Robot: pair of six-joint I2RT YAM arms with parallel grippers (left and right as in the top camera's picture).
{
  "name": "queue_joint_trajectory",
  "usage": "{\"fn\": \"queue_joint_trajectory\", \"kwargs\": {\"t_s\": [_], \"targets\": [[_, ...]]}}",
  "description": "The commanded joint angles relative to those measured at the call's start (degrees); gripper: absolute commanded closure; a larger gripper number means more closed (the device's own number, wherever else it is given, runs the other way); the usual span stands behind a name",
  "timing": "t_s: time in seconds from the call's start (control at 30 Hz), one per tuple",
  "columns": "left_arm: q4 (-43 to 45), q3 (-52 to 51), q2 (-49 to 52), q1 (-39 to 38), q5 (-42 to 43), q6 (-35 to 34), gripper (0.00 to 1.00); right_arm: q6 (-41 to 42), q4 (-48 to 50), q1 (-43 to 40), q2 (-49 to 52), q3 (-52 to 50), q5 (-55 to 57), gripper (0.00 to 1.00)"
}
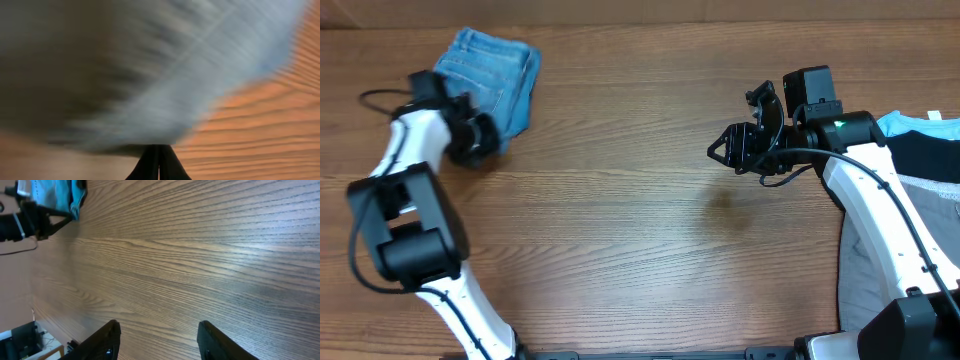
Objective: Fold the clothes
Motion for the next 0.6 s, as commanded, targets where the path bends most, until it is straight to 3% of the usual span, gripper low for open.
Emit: {"fn": "queue_joint_trajectory", "kwargs": {"t_s": [0.0, 0.13, 0.2, 0.3, 0.43, 0.57], "targets": [[2.54, -1.40, -1.07, -6.21, -2.16, -5.29, 0.92, 0.09, 0.13, 0.11, -1.64, 1.18, -0.33, 0.46], [11.06, -1.38, -1.07, -9.81, -7.74, -6.51, 0.78, 0.04, 0.59, 0.11, -1.64, 1.18, 0.44, 0.47], [12.52, -0.76, -1.20, -10.49, -9.94, -5.46, 0.76, 0.04, 0.83, 0.11, -1.64, 1.18, 0.83, 0.46], [6.23, 2.29, -1.44, -10.47, -6.99, -1.51, 0.80, 0.04, 0.72, 0.11, -1.64, 1.18, 0.83, 0.46], [0.13, 4.83, -1.53, -10.29, -12.41, -0.48, 0.77, 0.04, 0.85, 0.11, -1.64, 1.18, 1.01, 0.46], [4.11, 4.50, -1.11, -9.99, -11.06, -0.50, 0.96, 0.07, 1.05, 0.11, -1.64, 1.18, 1.86, 0.46]]}}
